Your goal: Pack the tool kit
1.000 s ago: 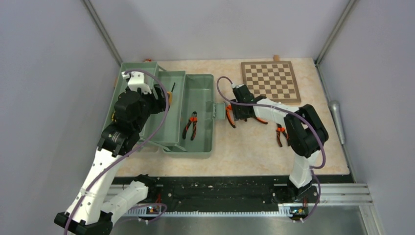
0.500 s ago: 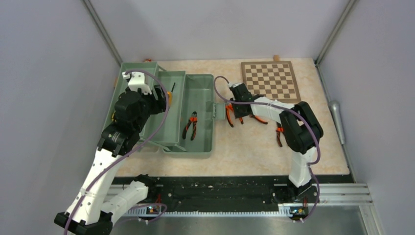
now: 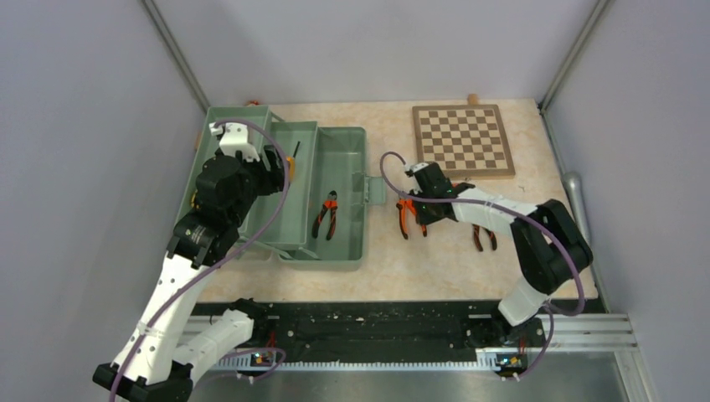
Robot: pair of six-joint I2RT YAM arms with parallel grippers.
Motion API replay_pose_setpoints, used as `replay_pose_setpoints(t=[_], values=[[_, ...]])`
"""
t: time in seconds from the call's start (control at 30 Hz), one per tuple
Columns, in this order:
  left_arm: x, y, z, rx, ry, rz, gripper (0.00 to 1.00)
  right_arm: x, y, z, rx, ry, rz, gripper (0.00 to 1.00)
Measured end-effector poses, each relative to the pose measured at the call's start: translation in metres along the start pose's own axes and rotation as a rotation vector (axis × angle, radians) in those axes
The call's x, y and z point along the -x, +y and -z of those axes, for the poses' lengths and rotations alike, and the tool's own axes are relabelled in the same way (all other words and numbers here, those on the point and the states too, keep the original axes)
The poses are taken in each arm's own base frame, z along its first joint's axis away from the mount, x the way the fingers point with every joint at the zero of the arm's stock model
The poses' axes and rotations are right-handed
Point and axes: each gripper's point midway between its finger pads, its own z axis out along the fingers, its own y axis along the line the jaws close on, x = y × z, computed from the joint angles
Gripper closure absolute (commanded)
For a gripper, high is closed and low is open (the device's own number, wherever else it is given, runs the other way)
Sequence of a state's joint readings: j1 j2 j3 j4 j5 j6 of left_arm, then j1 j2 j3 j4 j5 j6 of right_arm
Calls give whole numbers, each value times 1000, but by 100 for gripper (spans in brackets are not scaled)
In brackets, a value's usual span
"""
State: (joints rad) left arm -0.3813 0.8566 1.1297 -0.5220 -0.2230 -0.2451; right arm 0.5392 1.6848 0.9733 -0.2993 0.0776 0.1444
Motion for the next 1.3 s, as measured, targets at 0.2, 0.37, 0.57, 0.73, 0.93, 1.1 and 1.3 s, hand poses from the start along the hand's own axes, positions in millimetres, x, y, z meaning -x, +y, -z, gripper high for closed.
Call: replay_pose_setpoints(t=[0.2,0.37,0.57,0.73,0.93,1.1,1.3], values=[[-2,-4,-5,-14,12,-1,26,-5,-5,41,0,-27,5,100],[-2,-6,-6,-24,11,0,26,24,-14,77,-41,-142,-10,100],[0,-6,-6,-26,3,1,26,71,-14,113,-67,-255,-39,100],[1,-6,-4,-26,-2,3,26,111,7,141,-44,-343,-42,100],[7,-5,2,-27,-25,7,26,155,59,144,18,-376,-46,100],[12,-2,9,-19,-51,11,26,166,99,121,47,-321,-52,100],[16,1,13,-9,-68,8,26,172,141,91,68,-259,-70,100]])
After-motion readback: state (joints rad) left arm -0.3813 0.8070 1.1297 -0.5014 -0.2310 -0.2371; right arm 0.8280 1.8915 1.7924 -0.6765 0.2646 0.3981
